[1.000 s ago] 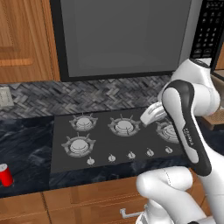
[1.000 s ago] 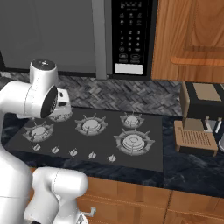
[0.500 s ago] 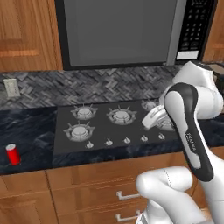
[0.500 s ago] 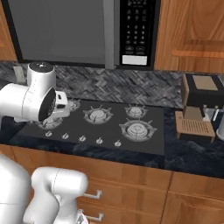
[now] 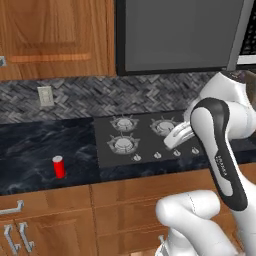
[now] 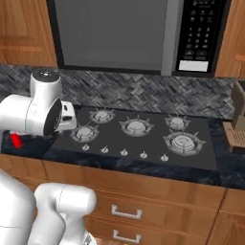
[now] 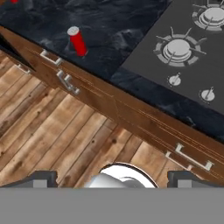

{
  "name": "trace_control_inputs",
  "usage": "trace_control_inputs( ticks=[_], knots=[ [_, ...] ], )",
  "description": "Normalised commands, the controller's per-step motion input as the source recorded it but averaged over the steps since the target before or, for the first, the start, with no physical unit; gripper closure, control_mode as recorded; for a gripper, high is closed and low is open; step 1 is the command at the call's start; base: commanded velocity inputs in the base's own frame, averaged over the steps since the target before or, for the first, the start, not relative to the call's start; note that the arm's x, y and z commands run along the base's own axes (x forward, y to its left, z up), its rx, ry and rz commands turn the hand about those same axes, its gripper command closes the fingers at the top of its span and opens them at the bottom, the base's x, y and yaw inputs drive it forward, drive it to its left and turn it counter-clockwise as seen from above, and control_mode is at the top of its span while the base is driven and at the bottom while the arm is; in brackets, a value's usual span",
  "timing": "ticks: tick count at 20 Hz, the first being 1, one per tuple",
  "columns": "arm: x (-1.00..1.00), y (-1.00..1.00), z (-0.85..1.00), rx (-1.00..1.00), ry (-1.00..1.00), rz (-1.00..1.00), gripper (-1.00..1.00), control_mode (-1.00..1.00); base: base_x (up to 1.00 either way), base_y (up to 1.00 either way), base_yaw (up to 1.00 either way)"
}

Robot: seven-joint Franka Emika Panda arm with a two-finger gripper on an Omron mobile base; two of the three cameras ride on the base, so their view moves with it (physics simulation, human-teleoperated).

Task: Four empty soda cans are scattered around the kitchen. Gather all the cans and cluster them next to the stove for recycling.

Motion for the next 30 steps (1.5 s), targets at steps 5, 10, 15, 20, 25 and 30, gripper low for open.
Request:
trace_control_inputs(
  ticks=[5, 10, 15, 20, 25, 30],
  knots=[
    [0.00, 0.00, 0.00, 0.00, 0.00, 0.00, -1.00, 1.00, -0.04, 1.00, -0.02],
    [0.00, 0.00, 0.00, 0.00, 0.00, 0.00, -1.00, 1.00, -0.01, 0.89, -0.02],
    [0.00, 0.00, 0.00, 0.00, 0.00, 0.00, -1.00, 1.00, 0.00, 0.62, -0.01],
    [0.00, 0.00, 0.00, 0.00, 0.00, 0.00, -1.00, 1.00, 0.05, 0.01, 0.01],
    [0.00, 0.00, 0.00, 0.00, 0.00, 0.00, -1.00, 1.00, 0.47, -0.12, -0.01],
    [0.00, 0.00, 0.00, 0.00, 0.00, 0.00, -1.00, 1.00, 0.36, -0.28, -0.02]
  ],
)
